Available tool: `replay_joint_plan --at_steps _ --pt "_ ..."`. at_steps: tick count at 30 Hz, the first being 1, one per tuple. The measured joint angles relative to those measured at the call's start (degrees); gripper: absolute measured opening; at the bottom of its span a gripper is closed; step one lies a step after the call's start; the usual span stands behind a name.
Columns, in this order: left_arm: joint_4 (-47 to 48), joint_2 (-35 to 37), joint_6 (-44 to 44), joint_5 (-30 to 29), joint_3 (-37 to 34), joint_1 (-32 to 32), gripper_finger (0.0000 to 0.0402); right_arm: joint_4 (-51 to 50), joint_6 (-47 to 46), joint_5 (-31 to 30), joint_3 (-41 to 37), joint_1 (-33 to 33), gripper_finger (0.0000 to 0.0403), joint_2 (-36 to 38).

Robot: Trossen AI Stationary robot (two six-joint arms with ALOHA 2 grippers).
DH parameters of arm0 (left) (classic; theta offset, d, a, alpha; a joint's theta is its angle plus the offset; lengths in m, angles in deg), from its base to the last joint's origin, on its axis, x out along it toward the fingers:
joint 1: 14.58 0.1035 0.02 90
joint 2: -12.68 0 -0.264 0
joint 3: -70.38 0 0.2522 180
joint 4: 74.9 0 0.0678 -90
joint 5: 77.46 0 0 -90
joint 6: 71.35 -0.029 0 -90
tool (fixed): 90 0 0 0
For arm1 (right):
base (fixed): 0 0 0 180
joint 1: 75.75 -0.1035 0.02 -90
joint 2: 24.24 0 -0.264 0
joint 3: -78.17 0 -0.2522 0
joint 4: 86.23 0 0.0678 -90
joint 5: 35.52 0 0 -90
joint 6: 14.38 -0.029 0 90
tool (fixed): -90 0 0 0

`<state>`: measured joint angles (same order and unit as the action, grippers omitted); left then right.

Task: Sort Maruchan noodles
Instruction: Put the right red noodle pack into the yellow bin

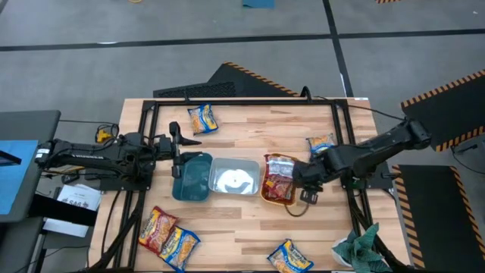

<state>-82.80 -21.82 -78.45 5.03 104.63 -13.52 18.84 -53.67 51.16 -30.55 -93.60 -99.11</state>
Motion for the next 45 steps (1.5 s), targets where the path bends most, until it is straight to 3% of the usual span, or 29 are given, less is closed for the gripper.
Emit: replay_joint_plan --at_steps 4,8,13,17,19,25,29,33,39,45 --pt "0.4 0.0 3.5 6.8 0.2 0.0 0.0142 11.1 -3.1 -5.5 -5.8 -3.7 0.0144 5.8" --pt "8.4 -1.4 8.4 14.4 4.6 -1.1 0.0142 24.6 0.7 -13.6 -11.3 -5.6 0.0143 10.0" --pt "32.4 -7.7 13.4 15.3 15.0 -8.3 0.0142 35.3 10.5 -19.1 -14.3 -4.3 0.0143 10.9" --pt "53.7 -15.6 26.3 15.2 24.2 -18.6 0.0142 39.5 17.6 -20.8 -14.3 -1.9 0.0143 9.4" --pt "58.8 -19.5 34.3 13.8 26.6 -25.1 0.0142 41.1 20.2 -20.8 -14.3 -0.5 0.0143 8.7" --pt "62.6 -29.8 54.8 8.5 30.6 -40.9 0.0142 42.0 21.7 -20.8 -14.3 2.4 0.0143 5.7" --pt "68.8 -35.0 65.5 5.4 31.5 -46.9 0.0142 42.4 21.8 -20.8 -14.3 2.7 0.0143 3.3" --pt "75.4 -39.5 72.8 3.6 31.5 -50.3 0.0142 42.4 22.1 -20.8 -14.3 2.7 0.0143 1.3" --pt "74.5 -43.2 79.2 3.6 31.4 -52.9 0.0142 42.3 22.9 -20.8 -14.3 3.4 0.0143 0.5" --pt "74.9 -43.8 79.8 0.8 31.4 -53.4 0.0142 45.5 26.9 -20.8 -13.4 5.0 0.0143 2.5"
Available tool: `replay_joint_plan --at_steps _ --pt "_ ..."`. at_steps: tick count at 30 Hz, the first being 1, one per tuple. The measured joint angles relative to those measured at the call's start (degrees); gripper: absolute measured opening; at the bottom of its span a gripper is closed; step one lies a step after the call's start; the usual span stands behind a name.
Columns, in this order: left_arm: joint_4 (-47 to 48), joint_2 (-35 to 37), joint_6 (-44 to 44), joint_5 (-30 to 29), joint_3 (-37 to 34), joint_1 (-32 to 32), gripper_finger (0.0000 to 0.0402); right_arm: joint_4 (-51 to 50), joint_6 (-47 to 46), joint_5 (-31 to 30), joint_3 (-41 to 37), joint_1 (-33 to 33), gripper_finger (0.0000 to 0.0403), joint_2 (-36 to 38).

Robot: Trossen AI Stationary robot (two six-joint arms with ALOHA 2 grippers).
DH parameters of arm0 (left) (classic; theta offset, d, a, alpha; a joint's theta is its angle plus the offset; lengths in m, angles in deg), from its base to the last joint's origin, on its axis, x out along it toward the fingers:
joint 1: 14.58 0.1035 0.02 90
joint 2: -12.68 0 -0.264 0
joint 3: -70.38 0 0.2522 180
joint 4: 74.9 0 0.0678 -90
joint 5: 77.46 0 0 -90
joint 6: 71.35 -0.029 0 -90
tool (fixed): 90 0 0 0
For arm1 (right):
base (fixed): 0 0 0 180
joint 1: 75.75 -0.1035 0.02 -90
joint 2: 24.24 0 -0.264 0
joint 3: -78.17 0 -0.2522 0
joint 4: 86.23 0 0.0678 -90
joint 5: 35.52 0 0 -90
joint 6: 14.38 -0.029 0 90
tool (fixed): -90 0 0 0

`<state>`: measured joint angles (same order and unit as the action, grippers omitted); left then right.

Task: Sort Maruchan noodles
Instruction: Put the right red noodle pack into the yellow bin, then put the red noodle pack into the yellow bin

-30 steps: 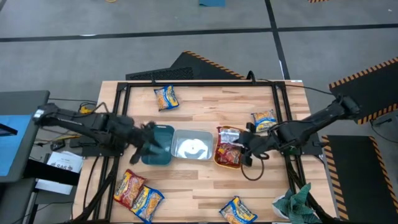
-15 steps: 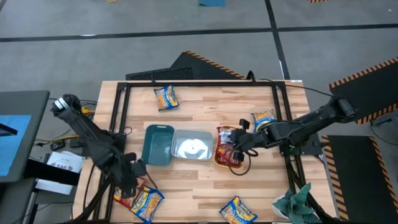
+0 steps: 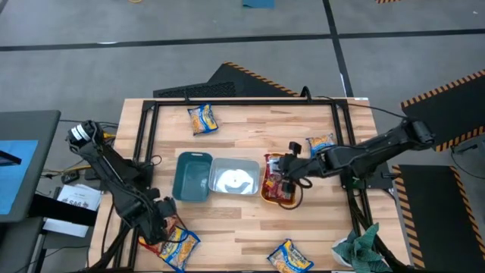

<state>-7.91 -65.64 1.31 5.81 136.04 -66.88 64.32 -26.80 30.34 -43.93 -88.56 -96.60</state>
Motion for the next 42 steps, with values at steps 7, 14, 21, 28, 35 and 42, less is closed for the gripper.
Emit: replay_joint_plan --at_steps 7,14,21,28,35,42 --pt "1.4 0.0 -0.7 2.1 0.0 -0.4 0.0142 1.8 6.5 0.1 2.8 -0.3 0.0143 3.9" --pt "-0.7 0.0 5.3 2.2 0.0 -5.8 0.0142 2.6 8.0 0.0 2.8 0.1 0.0143 6.1" --pt "-1.7 -0.2 7.2 -3.4 -1.7 -7.1 0.0142 2.2 8.4 0.0 2.8 0.2 0.0143 5.4" --pt "-10.2 -0.6 3.9 -1.1 -6.3 -5.4 0.0142 2.6 8.4 0.0 2.8 0.7 0.0143 5.5" --pt "-14.6 -0.5 3.7 0.0 -9.8 -4.3 0.0142 2.5 8.4 0.0 2.8 1.3 0.0143 5.5" --pt "-14.6 -0.3 0.7 -0.6 -11.2 -4.2 0.0141 2.5 8.4 0.0 2.8 1.3 0.0143 5.5"
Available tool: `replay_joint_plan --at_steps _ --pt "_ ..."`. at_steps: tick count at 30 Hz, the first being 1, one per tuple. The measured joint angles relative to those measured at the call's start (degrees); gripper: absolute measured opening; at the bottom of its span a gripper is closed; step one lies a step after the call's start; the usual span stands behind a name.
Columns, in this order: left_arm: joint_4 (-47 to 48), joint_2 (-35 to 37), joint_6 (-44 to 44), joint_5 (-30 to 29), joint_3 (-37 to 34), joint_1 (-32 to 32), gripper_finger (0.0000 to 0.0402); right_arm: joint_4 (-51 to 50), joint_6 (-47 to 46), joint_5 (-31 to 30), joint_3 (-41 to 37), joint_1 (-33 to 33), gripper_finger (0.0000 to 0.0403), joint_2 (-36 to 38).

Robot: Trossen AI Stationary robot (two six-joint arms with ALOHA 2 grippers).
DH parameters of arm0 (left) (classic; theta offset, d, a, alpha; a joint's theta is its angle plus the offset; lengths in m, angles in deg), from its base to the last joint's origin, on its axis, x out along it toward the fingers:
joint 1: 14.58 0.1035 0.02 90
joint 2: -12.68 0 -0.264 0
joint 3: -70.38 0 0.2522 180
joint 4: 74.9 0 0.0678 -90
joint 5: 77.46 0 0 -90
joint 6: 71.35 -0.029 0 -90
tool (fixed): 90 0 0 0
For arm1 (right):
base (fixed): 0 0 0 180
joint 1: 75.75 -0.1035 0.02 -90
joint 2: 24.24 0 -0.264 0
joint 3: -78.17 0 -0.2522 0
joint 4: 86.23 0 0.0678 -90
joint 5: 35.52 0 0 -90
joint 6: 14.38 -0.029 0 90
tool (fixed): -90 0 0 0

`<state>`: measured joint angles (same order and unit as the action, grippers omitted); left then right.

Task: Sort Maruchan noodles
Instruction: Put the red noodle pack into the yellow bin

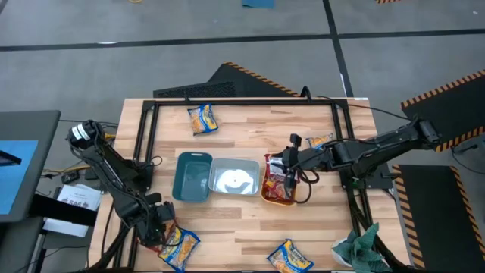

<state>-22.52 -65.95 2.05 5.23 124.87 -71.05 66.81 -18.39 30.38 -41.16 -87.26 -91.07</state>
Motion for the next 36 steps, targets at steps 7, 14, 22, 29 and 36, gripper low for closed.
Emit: replay_joint_plan --at_steps 7,14,22,29,36 --pt "0.6 -0.1 -3.6 -0.3 -1.2 0.1 0.0050 0.0 0.0 0.0 0.0 0.0 0.0143 0.0" --pt "2.2 0.1 -7.2 -0.9 0.1 0.1 0.0002 0.0 0.0 0.0 0.0 0.0 0.0143 0.0" --pt "18.3 6.0 -8.0 -8.0 9.1 0.6 0.0000 0.0 0.0 0.0 0.0 0.0 0.0143 0.0" --pt "25.8 11.4 -12.0 -16.5 18.0 2.7 0.0000 0.0 0.0 0.0 0.0 0.0 0.0143 0.0" --pt "25.2 12.6 -23.0 -21.6 25.2 7.0 0.0000 0.0 0.0 0.0 0.0 0.0 0.0143 0.0"
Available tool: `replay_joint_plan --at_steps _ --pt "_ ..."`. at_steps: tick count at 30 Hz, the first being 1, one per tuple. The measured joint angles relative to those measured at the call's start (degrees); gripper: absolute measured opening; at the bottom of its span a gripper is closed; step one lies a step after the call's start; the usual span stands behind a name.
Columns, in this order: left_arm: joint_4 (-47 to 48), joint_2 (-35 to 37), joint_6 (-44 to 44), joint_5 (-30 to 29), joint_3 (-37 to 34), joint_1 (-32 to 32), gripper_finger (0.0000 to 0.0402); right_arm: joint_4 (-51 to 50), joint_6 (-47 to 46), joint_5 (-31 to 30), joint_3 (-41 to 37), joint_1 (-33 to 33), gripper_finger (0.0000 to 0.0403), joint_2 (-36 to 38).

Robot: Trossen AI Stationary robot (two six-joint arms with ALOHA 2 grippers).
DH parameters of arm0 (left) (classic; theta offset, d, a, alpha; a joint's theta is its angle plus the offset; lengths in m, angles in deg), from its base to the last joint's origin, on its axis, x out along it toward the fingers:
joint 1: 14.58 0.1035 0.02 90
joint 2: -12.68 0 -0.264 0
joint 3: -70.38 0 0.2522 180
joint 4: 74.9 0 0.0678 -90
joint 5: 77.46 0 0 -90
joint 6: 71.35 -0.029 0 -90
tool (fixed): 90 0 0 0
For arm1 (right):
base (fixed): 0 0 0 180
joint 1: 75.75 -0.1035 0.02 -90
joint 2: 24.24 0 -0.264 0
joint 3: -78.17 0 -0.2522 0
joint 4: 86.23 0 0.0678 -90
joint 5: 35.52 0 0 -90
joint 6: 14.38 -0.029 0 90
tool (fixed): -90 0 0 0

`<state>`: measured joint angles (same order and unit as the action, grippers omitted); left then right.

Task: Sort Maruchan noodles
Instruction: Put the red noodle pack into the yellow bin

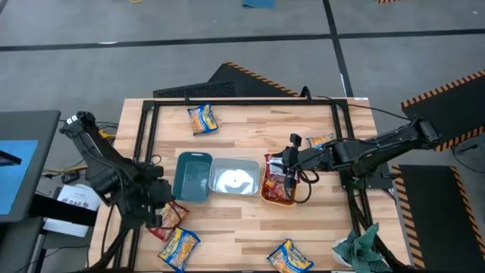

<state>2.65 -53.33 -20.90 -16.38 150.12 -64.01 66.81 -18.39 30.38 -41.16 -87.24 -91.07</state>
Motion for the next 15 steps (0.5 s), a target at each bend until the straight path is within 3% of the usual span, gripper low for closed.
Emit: replay_joint_plan --at_steps 5,8,15 --pt "-2.2 -0.2 6.1 2.6 -3.3 2.6 0.0001 -0.2 0.0 0.0 0.0 0.0 0.0143 0.0" --pt "-4.9 -1.0 12.3 7.1 -6.9 2.6 0.0011 -0.9 0.0 0.0 0.0 0.0 0.0143 0.0" --pt "-10.8 -5.2 22.6 15.8 -13.0 0.3 0.0086 -1.3 -0.5 0.0 0.0 0.0 0.0143 0.0"
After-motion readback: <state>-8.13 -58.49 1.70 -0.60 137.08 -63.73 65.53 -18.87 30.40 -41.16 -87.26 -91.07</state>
